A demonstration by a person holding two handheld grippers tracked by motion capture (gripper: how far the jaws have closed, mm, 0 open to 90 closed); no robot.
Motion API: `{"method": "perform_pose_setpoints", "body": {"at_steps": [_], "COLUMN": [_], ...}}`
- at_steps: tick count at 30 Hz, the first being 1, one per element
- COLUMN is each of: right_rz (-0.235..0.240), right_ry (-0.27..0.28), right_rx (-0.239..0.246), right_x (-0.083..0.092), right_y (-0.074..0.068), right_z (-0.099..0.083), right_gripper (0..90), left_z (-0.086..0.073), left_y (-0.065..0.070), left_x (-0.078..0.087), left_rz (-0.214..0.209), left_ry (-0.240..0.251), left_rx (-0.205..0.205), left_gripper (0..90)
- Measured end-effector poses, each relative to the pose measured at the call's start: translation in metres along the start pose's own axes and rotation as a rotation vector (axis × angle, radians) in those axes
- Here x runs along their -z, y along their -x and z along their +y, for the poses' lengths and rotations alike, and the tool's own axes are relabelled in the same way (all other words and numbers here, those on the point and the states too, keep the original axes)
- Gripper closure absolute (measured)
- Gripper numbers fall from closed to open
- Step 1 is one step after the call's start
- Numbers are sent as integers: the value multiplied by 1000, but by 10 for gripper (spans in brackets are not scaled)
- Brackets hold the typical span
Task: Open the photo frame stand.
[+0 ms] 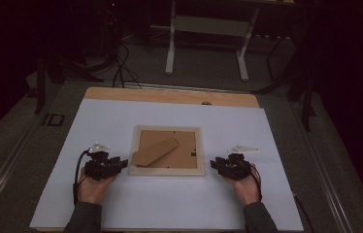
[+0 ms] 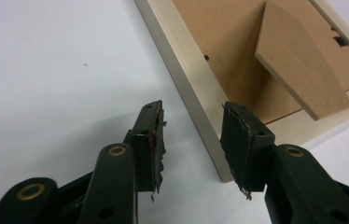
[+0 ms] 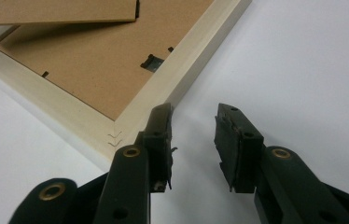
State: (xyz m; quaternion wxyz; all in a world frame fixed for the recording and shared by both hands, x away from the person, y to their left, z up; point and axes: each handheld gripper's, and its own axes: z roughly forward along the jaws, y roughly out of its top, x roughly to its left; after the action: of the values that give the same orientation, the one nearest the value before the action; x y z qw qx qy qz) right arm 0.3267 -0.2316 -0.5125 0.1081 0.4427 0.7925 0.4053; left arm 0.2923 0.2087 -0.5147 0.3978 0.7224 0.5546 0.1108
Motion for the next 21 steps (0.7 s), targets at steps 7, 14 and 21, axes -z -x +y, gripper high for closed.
{"method": "perform_pose_setpoints", "body": {"at_steps": [7, 14, 21], "right_rz": [-4, -9, -11], "right_ry": [1, 6, 1], "right_rx": [-10, -27, -33], "right_x": [3, 6, 6], "right_y": [3, 7, 10], "right_z": [-2, -5, -7], "right_gripper": [636, 609, 602], "left_z": [3, 8, 18], "left_y": [-2, -1, 3], "left_x": [3, 8, 13], "left_rz": [-18, -50, -58], "left_ry": [25, 54, 69], "left_rx": [55, 95, 94], "left_gripper": [546, 526, 528]}}
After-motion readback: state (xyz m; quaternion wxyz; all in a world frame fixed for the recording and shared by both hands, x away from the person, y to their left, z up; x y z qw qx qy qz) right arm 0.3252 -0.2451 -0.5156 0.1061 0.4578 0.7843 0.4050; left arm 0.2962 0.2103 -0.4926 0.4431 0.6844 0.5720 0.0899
